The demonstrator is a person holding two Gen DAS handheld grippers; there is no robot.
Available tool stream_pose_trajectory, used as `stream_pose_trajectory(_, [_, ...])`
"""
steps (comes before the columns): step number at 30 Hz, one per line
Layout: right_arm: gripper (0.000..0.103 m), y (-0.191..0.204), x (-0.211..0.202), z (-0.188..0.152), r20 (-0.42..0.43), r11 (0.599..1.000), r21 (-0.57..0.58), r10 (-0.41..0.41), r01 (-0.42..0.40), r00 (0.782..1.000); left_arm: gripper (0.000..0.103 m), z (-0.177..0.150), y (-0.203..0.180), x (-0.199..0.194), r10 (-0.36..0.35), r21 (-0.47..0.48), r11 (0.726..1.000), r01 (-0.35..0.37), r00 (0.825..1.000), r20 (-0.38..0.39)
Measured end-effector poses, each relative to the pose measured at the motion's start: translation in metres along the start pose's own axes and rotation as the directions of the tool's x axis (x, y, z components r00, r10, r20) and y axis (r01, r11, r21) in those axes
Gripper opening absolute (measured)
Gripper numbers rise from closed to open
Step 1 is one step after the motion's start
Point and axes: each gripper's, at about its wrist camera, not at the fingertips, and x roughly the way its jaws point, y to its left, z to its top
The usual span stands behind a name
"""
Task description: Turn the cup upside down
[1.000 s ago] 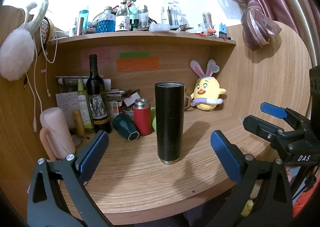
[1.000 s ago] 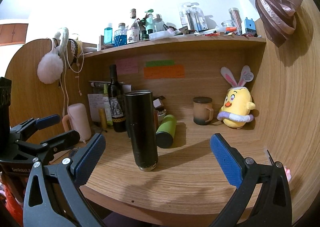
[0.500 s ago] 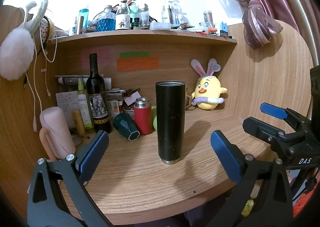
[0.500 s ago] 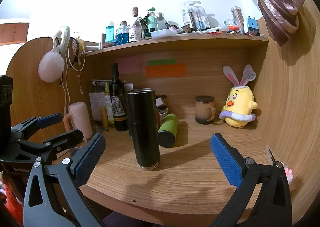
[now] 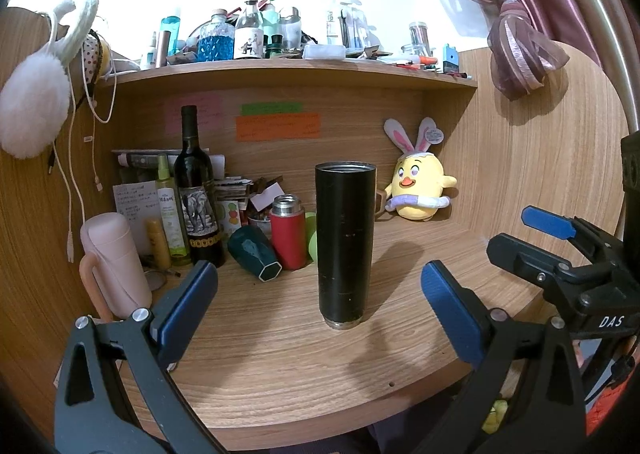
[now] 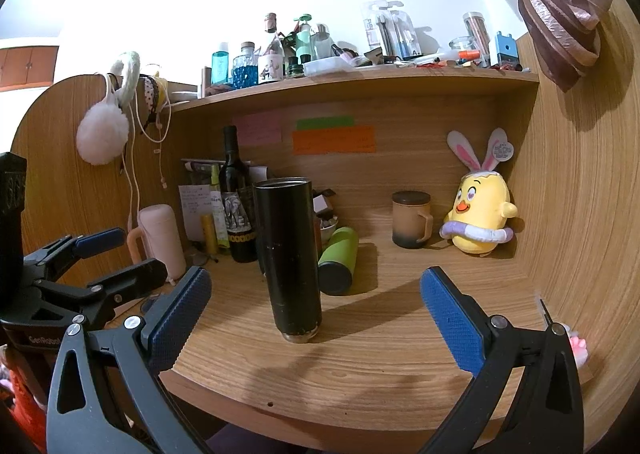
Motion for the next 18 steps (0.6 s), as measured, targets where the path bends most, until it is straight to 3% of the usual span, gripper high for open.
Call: stream_pose_trajectory(18, [0.103, 0.0004, 0.0009, 0.0007, -0.001, 1.0, -0.001, -0.002, 0.002, 1.0, 0.103, 0.003, 0.0037, 0.0026, -0.017, -0.014, 1.0, 0.017, 1.0, -0.005])
